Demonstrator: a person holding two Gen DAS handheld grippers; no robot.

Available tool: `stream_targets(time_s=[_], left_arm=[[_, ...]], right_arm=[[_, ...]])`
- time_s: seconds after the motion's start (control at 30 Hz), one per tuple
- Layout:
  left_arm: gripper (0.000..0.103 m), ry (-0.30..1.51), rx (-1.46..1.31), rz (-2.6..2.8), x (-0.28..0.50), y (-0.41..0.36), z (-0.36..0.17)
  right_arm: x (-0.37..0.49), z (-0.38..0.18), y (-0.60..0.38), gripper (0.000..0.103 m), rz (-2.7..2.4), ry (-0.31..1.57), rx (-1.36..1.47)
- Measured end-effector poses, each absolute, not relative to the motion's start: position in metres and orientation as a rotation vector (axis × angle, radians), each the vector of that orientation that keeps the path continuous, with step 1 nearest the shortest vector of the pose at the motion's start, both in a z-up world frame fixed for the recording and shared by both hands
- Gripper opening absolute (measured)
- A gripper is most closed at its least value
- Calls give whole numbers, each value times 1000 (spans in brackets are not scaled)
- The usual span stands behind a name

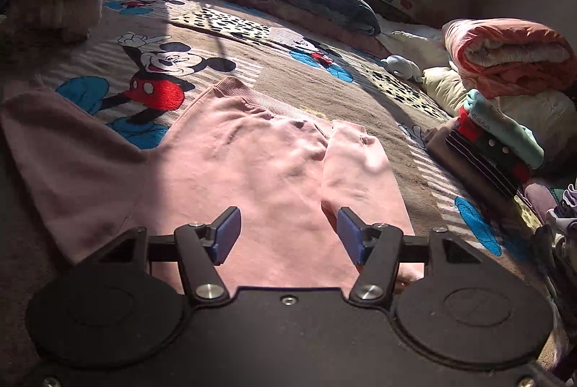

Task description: Fold clothes

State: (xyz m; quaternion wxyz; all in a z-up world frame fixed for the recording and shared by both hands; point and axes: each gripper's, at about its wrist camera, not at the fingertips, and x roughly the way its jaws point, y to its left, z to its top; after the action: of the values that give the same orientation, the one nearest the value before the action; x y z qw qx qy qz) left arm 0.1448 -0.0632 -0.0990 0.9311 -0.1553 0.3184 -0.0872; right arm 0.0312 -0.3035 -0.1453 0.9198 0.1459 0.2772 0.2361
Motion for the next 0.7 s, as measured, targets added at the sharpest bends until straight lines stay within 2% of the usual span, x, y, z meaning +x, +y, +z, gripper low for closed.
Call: stream_targets(time_s=[0.17, 0.33, 0.47, 0.7], left_arm=[[58, 703, -365, -183, 104, -48, -112], [58, 650, -393, -190, 87, -34, -95], [66, 648, -437, -184, 76, -17, -96], [66, 696, -642, -65, 77, 44, -114]], right_arm=[[23, -158, -295, 103, 441, 589, 266], [12, -159, -291, 103, 389, 602, 289], [9, -159, -294, 103, 368, 597, 341], [3, -156, -295, 103, 332, 573, 421]])
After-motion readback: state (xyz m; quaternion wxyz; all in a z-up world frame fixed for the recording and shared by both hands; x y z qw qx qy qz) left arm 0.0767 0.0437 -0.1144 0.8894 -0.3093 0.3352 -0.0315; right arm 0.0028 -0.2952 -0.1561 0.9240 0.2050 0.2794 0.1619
